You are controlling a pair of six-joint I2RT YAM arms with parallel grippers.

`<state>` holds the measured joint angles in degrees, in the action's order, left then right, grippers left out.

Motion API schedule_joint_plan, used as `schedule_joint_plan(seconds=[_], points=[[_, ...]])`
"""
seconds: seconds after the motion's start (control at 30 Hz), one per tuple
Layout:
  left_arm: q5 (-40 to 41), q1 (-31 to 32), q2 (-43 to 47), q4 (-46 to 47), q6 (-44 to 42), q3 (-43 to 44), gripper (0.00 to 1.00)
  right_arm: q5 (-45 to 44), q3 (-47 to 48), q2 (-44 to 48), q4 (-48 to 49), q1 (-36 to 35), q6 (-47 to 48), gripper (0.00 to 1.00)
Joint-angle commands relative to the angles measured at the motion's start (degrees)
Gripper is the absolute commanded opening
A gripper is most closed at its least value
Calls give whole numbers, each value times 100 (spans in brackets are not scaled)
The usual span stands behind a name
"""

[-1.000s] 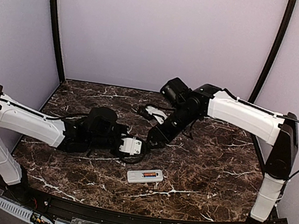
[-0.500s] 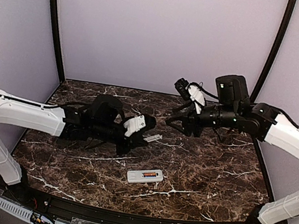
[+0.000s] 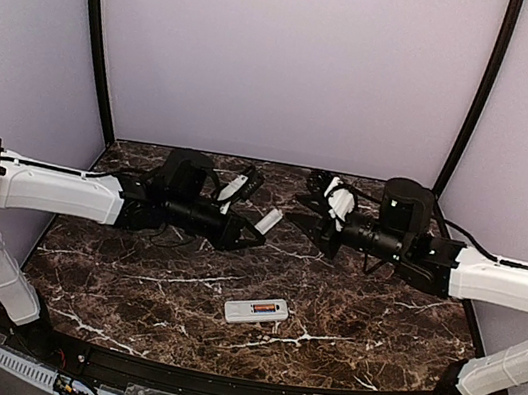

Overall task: Load the batteries into the remote control
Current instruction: Pass from the left arm to the right

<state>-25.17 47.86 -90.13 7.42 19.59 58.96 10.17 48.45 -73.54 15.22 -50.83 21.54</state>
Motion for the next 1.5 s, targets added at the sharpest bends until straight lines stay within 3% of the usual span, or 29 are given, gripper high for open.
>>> schedule_joint_plan(seconds=[0.0, 0.27, 0.9, 1.47], points=[[-212, 12, 39, 195, 403, 37, 0, -246, 103, -341, 1056, -32, -155, 34], [-318, 13, 29, 327, 605, 46, 0, -134, 258, -652, 908, -32, -346, 29], [-450, 13, 66, 338, 475, 37, 0, -378, 393, -1092, 811, -32, -446, 0], [-410, 2, -19, 233, 466, -6, 1, -411, 689, -1172, 9, -32, -950, 0]])
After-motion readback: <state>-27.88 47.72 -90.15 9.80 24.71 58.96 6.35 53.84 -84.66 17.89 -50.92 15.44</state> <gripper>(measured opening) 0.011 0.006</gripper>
